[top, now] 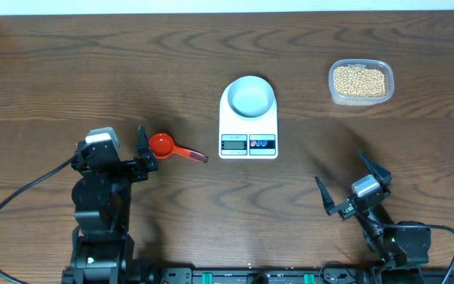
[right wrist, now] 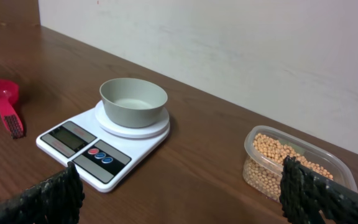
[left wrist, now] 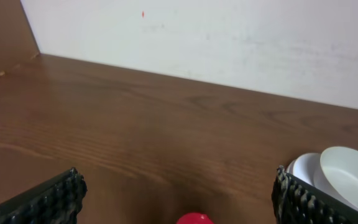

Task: Scoop item into bowl and weigh 50g on scale
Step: 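Move the left gripper forward over the red scoop's bowl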

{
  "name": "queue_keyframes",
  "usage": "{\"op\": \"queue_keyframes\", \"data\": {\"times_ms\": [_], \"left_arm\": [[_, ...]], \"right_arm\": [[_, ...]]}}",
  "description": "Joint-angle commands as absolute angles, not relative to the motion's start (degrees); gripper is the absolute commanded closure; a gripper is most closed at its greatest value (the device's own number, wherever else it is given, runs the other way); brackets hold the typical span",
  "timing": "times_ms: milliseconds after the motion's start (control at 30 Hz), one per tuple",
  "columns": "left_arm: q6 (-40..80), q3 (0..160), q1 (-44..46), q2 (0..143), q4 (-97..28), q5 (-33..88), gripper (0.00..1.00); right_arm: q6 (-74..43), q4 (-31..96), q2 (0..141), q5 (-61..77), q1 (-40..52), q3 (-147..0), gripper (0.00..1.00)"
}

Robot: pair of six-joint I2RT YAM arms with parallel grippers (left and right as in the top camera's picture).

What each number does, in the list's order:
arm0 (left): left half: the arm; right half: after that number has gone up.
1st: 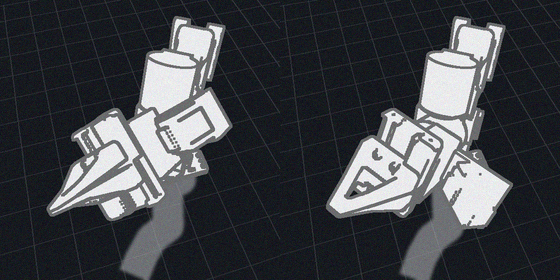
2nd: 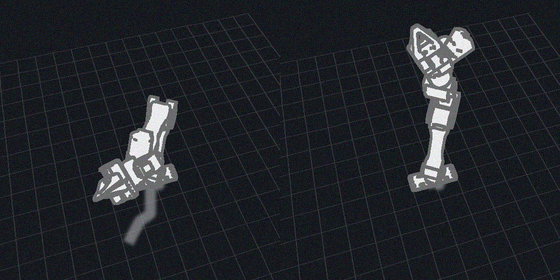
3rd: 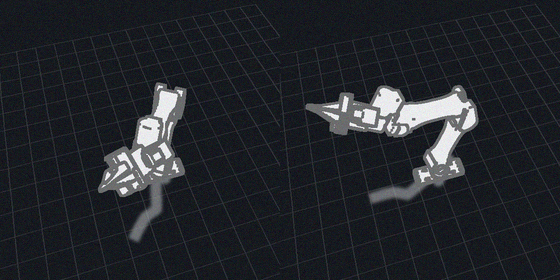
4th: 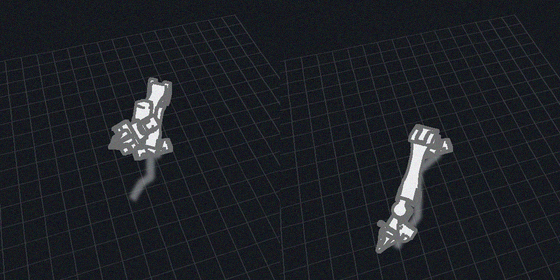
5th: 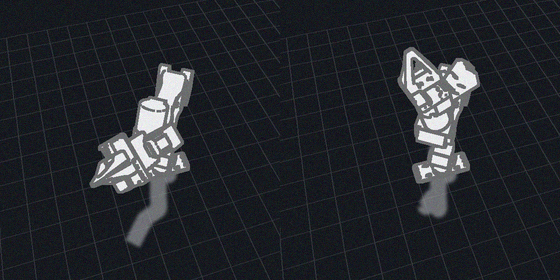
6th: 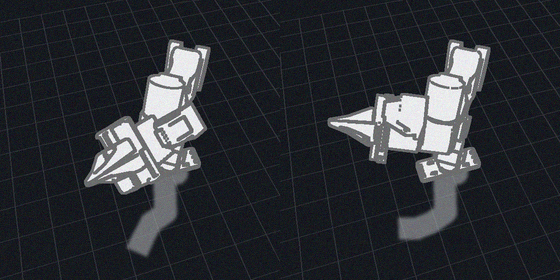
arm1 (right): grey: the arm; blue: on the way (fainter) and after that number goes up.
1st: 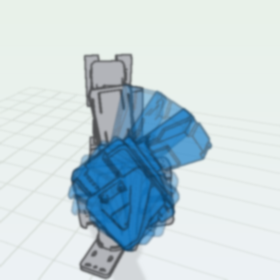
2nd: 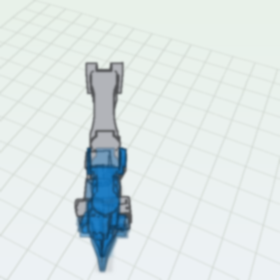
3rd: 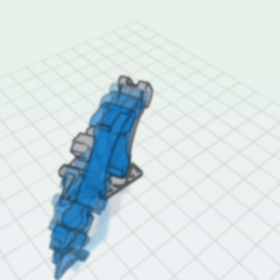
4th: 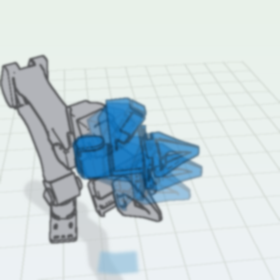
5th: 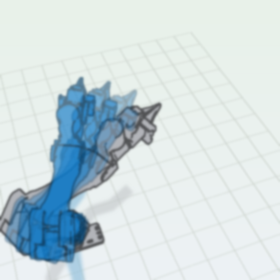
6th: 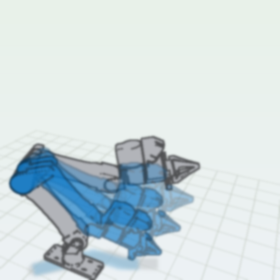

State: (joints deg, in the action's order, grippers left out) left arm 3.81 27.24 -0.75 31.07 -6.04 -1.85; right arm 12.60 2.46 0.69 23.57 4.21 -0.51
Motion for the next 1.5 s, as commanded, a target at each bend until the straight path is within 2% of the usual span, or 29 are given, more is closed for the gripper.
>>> {"op": "queue_keyframes", "data": {"times_ms": [0, 167, 433, 1467], "left_arm": [[5.1, 31.8, -1.1, 32.9, -8.8, -1.8, 0.02], [6.2, 36.8, -1.1, 35.7, -15.9, -0.4, 0.02], [10.4, 38.4, -1.1, 40.1, -19.7, 2.2, 0.02], [10.4, 38.4, -1.1, 50.7, -22.0, 2.5, 0.02]], "right_arm": [[12.5, 2.6, 0.4, 23.9, 4.5, -0.4, 0.01], [12.5, 2.6, 0.4, 23.9, 4.5, -0.4, 0.01], [12.5, 2.6, 0.4, 23.9, 4.5, -0.4, 0.01], [12.5, 2.6, 0.4, 23.9, 4.5, -0.4, 0.01]]}}
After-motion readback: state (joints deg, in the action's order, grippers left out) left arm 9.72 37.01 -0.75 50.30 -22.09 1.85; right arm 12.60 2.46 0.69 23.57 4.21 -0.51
